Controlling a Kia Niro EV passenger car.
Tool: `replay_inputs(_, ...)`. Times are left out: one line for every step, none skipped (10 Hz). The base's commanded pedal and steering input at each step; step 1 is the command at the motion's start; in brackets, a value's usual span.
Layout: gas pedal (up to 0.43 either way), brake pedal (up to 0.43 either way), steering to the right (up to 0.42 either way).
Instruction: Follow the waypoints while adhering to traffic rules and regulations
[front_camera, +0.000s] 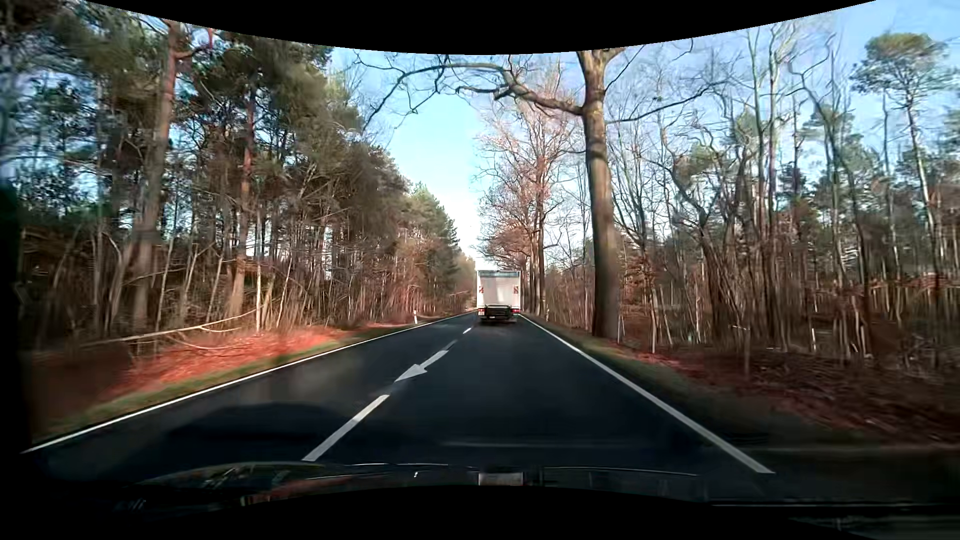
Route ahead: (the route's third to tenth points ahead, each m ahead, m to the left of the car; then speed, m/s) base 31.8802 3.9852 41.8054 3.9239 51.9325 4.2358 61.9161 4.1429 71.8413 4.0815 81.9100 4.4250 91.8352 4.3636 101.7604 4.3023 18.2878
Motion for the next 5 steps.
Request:
replay_inputs(0.087, 0.0, 0.0)
replay_inputs(0.087, 0.0, 0.0)
replay_inputs(0.087, 0.0, 0.0)
replay_inputs(0.087, 0.0, 0.0)
replay_inputs(0.087, 0.0, 0.0)
